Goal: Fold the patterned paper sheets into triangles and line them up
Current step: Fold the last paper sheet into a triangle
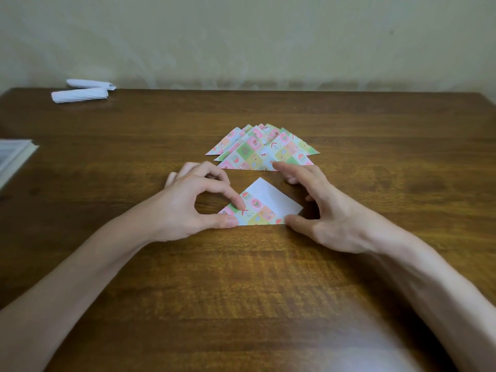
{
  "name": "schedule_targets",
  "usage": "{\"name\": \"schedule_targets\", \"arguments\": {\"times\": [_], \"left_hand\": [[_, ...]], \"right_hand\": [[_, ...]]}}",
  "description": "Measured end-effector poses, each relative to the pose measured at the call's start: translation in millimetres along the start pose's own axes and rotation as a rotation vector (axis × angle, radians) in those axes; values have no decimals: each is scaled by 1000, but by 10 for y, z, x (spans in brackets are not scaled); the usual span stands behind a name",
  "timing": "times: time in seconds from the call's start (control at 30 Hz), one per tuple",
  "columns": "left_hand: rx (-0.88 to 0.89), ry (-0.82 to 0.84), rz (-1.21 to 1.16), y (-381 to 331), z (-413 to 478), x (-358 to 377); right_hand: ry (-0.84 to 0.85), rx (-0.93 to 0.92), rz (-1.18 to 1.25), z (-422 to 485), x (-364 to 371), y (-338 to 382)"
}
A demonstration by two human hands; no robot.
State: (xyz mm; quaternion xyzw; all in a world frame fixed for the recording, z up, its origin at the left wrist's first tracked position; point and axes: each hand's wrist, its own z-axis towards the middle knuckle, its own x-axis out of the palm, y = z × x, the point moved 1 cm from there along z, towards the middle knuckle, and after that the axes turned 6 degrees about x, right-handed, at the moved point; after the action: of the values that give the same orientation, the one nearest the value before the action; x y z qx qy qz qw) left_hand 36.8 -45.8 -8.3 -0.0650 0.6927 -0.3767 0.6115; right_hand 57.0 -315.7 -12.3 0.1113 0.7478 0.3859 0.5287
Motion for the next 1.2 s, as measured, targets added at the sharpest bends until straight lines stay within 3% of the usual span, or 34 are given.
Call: {"name": "schedule_targets", "arguments": {"times": [0.1,0.2,0.33,0.83,0.93,1.07,1.2], "left_hand": [[6,-48,6,20,-26,-23],[-4,-67,9,14,-35,-9],[-12,-58,14,31,-44,-18],[-5,24,26,205,-77,-210],[57,13,-4,164,-72,-216],[129,-64,-55,115,-74,-200],[134,-264,16,45,-57,-43]], "right_hand": [[-4,17,4,-8,9,16],[-110,33,28,7,99,101],[-227,65,-129,49,252,215],[136,-35,-78,44,-130,23],[98,-122,-75,55,-144,-30],[26,-181,-170,60,-74,-45],[-105,-203,-293,48,-4,-19]]}}
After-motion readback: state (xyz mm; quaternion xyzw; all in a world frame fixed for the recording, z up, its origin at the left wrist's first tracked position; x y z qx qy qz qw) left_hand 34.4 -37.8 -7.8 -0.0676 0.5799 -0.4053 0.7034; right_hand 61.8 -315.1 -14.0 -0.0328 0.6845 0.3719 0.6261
